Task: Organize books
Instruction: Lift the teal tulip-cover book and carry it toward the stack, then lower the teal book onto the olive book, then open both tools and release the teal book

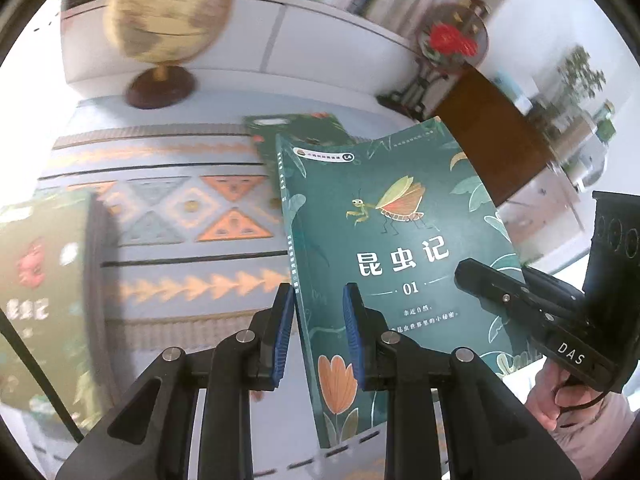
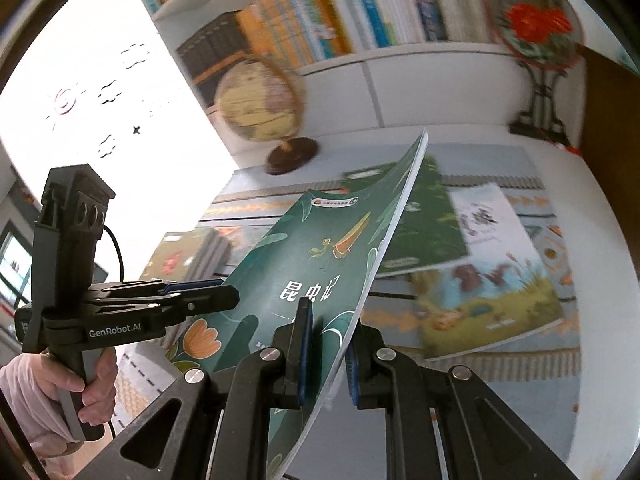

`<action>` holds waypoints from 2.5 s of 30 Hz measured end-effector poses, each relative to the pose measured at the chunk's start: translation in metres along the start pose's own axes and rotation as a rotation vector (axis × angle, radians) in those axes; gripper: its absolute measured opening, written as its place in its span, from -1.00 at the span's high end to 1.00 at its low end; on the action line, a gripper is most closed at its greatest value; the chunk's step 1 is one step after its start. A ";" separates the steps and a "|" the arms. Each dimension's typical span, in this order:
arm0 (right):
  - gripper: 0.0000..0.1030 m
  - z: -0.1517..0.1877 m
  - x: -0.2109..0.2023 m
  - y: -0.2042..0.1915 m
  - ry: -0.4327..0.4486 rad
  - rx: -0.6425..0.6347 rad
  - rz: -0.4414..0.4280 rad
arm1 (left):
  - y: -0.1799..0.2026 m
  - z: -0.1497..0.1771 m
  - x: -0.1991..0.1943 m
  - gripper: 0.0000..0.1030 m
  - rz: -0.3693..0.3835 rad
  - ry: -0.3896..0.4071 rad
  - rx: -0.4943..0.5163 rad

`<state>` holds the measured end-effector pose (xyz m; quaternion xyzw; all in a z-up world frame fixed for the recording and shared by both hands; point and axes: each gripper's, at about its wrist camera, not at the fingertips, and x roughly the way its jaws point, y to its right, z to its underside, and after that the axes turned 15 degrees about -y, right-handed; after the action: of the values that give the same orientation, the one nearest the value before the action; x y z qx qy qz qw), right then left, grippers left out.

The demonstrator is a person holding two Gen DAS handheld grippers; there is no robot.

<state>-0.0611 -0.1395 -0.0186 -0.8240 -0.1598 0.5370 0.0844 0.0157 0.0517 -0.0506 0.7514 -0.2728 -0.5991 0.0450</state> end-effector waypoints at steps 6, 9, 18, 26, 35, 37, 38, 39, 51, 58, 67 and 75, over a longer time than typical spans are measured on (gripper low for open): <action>0.72 -0.015 0.022 -0.052 -0.032 -0.075 -0.051 | -0.048 0.028 -0.038 0.58 -0.034 0.074 -0.112; 0.73 -0.024 0.038 -0.080 -0.050 -0.097 -0.091 | -0.079 0.040 -0.056 0.58 -0.058 0.101 -0.172; 0.73 -0.061 0.116 -0.160 -0.156 -0.140 -0.207 | -0.174 0.063 -0.092 0.58 -0.129 0.158 -0.358; 0.72 -0.070 0.184 -0.203 -0.237 -0.106 -0.241 | -0.234 0.075 -0.088 0.58 -0.165 0.147 -0.461; 0.73 -0.057 0.223 -0.207 -0.330 -0.029 -0.255 | -0.260 0.079 -0.072 0.58 -0.199 0.104 -0.541; 0.72 -0.054 0.226 -0.204 -0.334 -0.003 -0.265 | -0.264 0.080 -0.071 0.58 -0.201 0.093 -0.547; 0.72 -0.054 0.227 -0.202 -0.333 0.008 -0.273 | -0.265 0.080 -0.072 0.58 -0.202 0.095 -0.555; 0.71 -0.055 0.227 -0.202 -0.336 0.008 -0.275 | -0.265 0.080 -0.072 0.58 -0.209 0.096 -0.559; 0.58 -0.060 0.228 -0.194 -0.379 0.085 -0.317 | -0.258 0.064 -0.064 0.36 -0.388 0.013 -0.581; 0.58 -0.064 0.206 -0.172 -0.382 0.093 -0.266 | -0.237 0.060 -0.074 0.32 -0.428 0.033 -0.582; 0.57 -0.082 0.127 -0.129 -0.241 0.028 -0.264 | -0.167 0.037 -0.099 0.29 -0.438 0.119 -0.486; 0.46 -0.072 0.061 -0.069 -0.163 -0.005 -0.178 | -0.099 -0.006 -0.097 0.23 -0.370 0.145 -0.344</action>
<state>0.0156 -0.0516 -0.0200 -0.7603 -0.2400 0.5923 0.1165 0.0435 0.1792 -0.0032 0.8109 -0.0208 -0.5792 0.0813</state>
